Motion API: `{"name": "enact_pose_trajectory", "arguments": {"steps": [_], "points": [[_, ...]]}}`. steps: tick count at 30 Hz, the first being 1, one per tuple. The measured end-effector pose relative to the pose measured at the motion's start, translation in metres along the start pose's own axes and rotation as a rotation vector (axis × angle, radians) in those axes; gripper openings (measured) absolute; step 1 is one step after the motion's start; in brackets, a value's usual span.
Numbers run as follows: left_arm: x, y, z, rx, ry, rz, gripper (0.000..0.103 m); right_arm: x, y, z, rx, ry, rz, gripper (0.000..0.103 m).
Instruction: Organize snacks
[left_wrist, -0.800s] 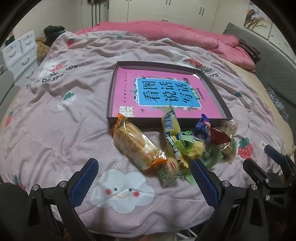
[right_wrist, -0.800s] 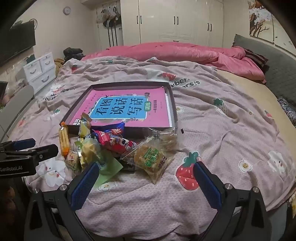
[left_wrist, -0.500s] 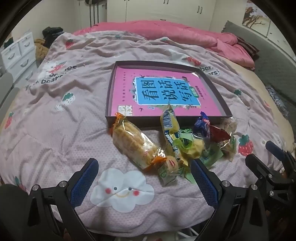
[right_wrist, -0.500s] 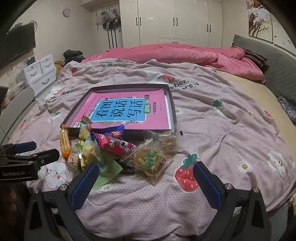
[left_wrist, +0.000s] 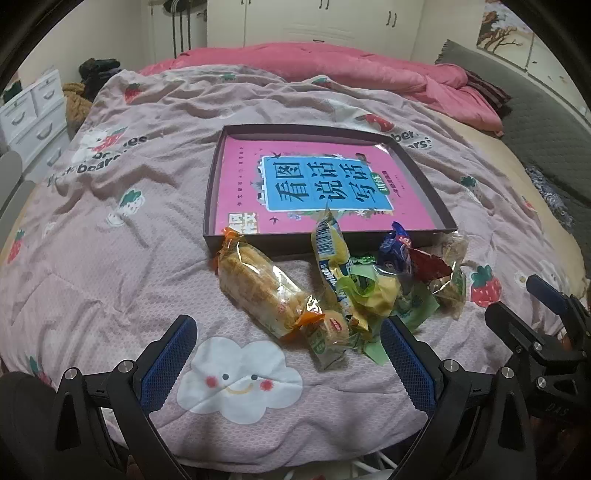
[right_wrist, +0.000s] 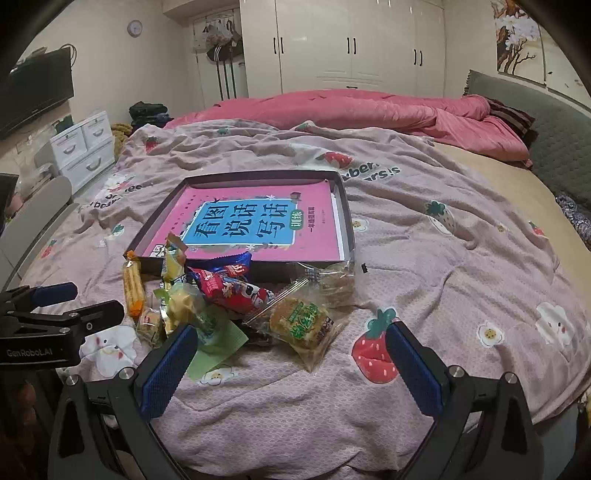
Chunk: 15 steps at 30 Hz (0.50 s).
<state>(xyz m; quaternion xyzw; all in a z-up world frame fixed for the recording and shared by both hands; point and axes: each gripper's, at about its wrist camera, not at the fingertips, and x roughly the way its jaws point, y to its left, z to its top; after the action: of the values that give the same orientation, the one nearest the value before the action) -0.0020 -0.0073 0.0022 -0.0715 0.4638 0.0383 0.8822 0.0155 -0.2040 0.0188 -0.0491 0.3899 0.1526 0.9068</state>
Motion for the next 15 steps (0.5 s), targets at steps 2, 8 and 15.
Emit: {"name": "enact_pose_trajectory", "arguments": {"steps": [2, 8, 15], "points": [[-0.0011, 0.0002, 0.0, 0.001, -0.001, -0.002, 0.1, -0.0002, 0.0, 0.0001, 0.002, -0.001, -0.002, 0.102], [-0.0014, -0.0003, 0.0001, 0.005, 0.0, -0.005, 0.1, -0.0015, 0.0013, 0.0017, -0.002, -0.004, -0.002, 0.102], [-0.0011, -0.0006, 0.0004, 0.007, -0.001, -0.006, 0.1, -0.0027, 0.0025, 0.0022, -0.008, -0.008, 0.0, 0.102]]}}
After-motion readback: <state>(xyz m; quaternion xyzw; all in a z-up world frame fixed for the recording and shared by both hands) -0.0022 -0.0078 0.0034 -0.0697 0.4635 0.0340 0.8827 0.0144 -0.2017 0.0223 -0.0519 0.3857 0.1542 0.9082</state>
